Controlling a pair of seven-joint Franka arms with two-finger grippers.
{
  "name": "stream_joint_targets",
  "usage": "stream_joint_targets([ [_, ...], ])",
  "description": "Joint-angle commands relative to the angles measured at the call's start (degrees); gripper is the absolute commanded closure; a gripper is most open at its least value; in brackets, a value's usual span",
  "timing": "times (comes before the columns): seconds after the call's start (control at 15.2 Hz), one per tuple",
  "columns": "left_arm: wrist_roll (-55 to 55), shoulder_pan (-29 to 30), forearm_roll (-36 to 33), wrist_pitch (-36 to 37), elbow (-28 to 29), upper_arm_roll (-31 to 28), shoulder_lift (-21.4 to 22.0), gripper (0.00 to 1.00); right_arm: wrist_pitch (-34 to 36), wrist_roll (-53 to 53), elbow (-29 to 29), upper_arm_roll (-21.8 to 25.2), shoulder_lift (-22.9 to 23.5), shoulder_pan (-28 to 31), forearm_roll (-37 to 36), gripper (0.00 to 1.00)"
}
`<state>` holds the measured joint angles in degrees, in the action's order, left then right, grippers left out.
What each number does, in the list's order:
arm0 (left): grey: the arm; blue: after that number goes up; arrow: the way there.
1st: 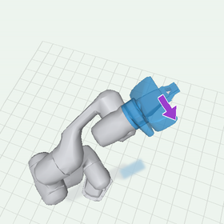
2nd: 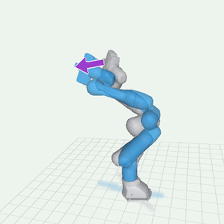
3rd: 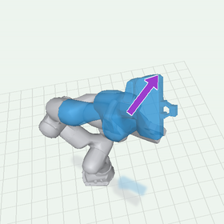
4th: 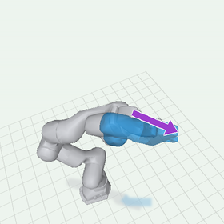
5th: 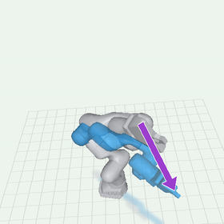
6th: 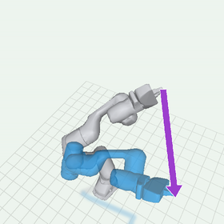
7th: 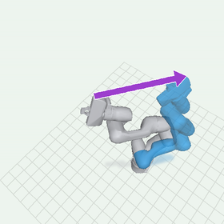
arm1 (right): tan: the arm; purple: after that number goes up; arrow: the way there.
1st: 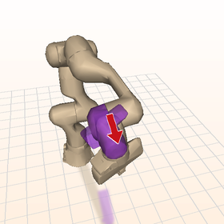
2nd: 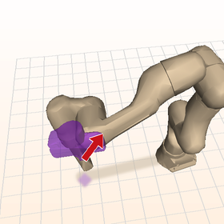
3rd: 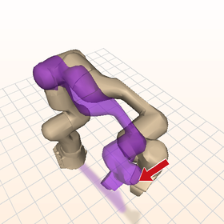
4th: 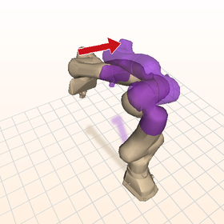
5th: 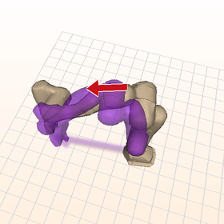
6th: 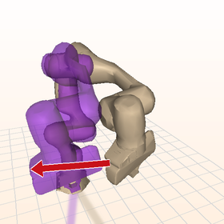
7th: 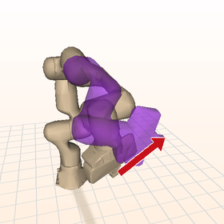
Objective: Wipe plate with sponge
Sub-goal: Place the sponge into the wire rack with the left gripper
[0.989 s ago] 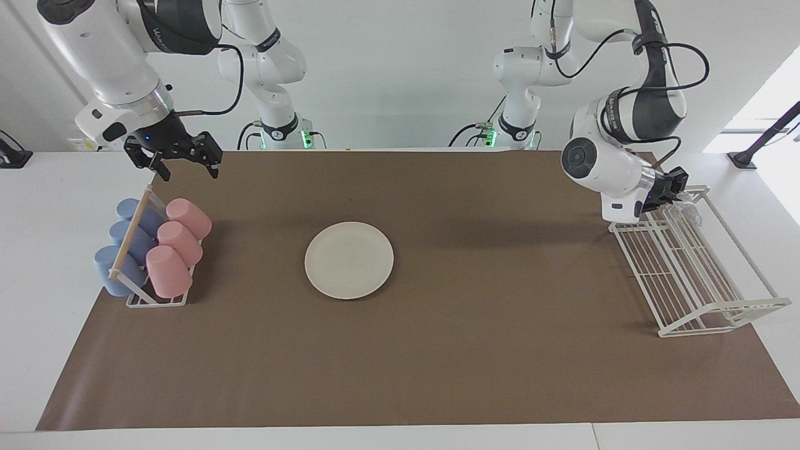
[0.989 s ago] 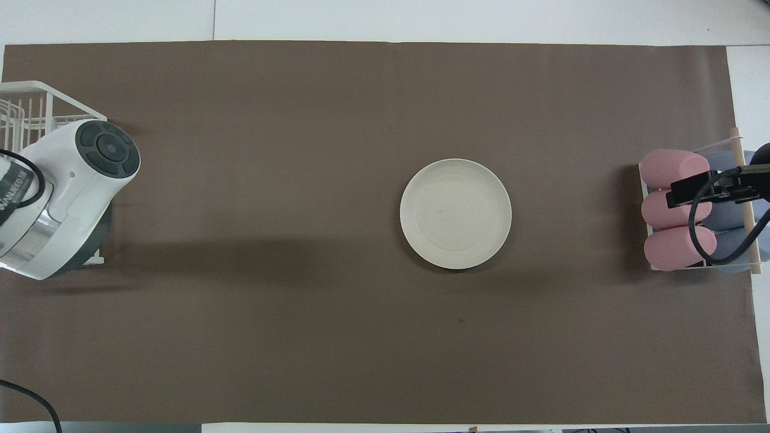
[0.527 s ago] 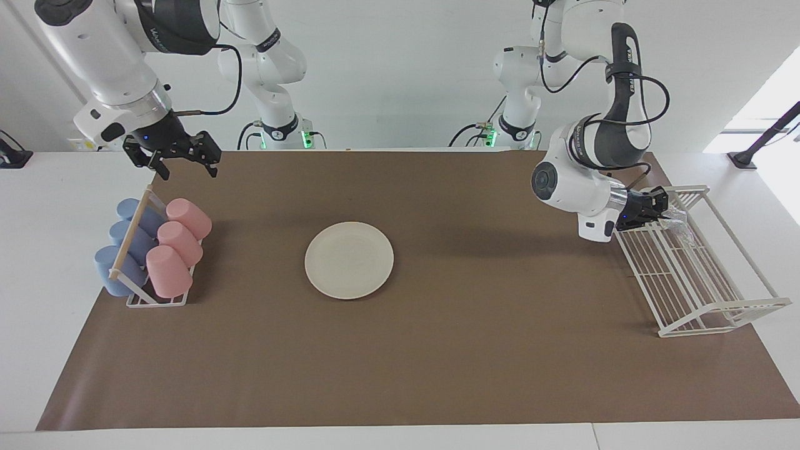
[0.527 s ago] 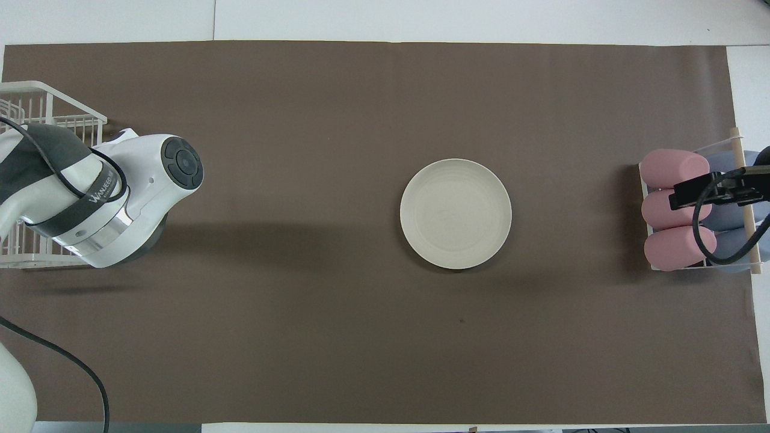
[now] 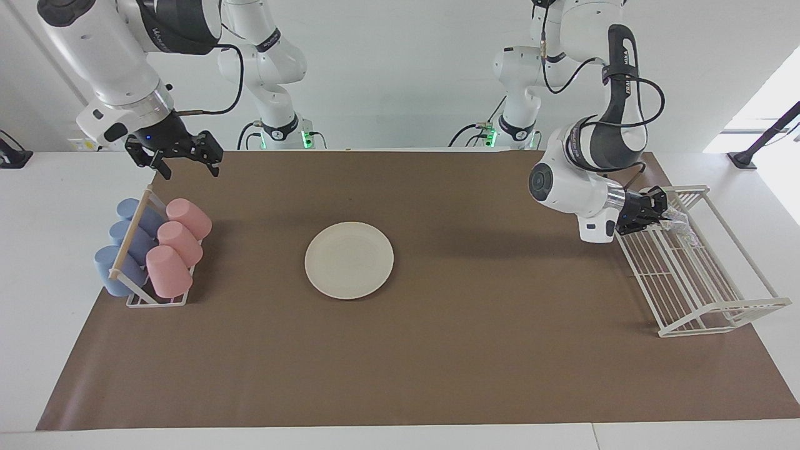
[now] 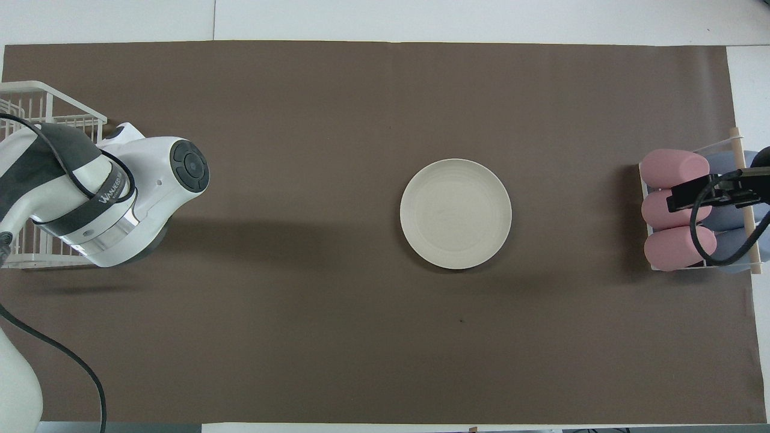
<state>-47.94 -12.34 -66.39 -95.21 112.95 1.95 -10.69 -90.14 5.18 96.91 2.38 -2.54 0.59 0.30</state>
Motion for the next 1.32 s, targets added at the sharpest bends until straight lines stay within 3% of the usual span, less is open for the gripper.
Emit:
stream_joint_targets([
  [0.0,-2.33,-0.14,-0.58,-2.26,1.57,-0.37,0.15,1.0,0.93,1.41,0.03,-0.36,-0.63,0.56,-0.21,0.0],
  [0.2,-2.34,0.12,-0.49,-2.7,1.66,-0.37,0.15,1.0,0.93,1.41,0.03,-0.36,-0.63,0.56,-0.21,0.0],
  [0.26,-2.34,0.12,-0.49,-2.79,1.66,-0.37,0.15,0.92,0.93,1.41,0.03,-0.36,-0.63,0.56,-0.21,0.0],
  [0.33,-2.34,0.12,-0.49,-2.79,1.57,-0.37,0.15,0.69,0.93,1.41,-0.06,-0.36,-0.63,0.56,-0.21,0.0],
  [0.4,-2.34,0.12,-0.49,-2.7,1.57,-0.37,0.15,0.36,0.93,1.41,0.03,-0.36,-0.63,0.56,-0.21,0.0],
  [0.59,-2.34,0.12,-0.49,-2.79,1.49,-0.37,0.15,0.06,0.93,1.41,0.03,-0.36,-0.63,0.56,-0.21,0.0],
  [0.73,-2.34,0.3,-0.49,-2.79,1.4,-0.37,0.06,0.0,0.93,1.41,0.03,-0.36,-0.63,0.56,-0.21,0.0],
  [0.99,-2.42,0.3,-0.32,-2.79,1.22,-0.37,0.06,0.0,0.93,1.41,0.03,-0.36,-0.63,0.56,-0.21,0.0],
  [1.25,-2.42,0.21,6.34,-2.7,-1.14,-0.37,0.06,0.0,0.93,1.41,0.03,-0.36,-0.63,0.56,-0.21,0.0],
])
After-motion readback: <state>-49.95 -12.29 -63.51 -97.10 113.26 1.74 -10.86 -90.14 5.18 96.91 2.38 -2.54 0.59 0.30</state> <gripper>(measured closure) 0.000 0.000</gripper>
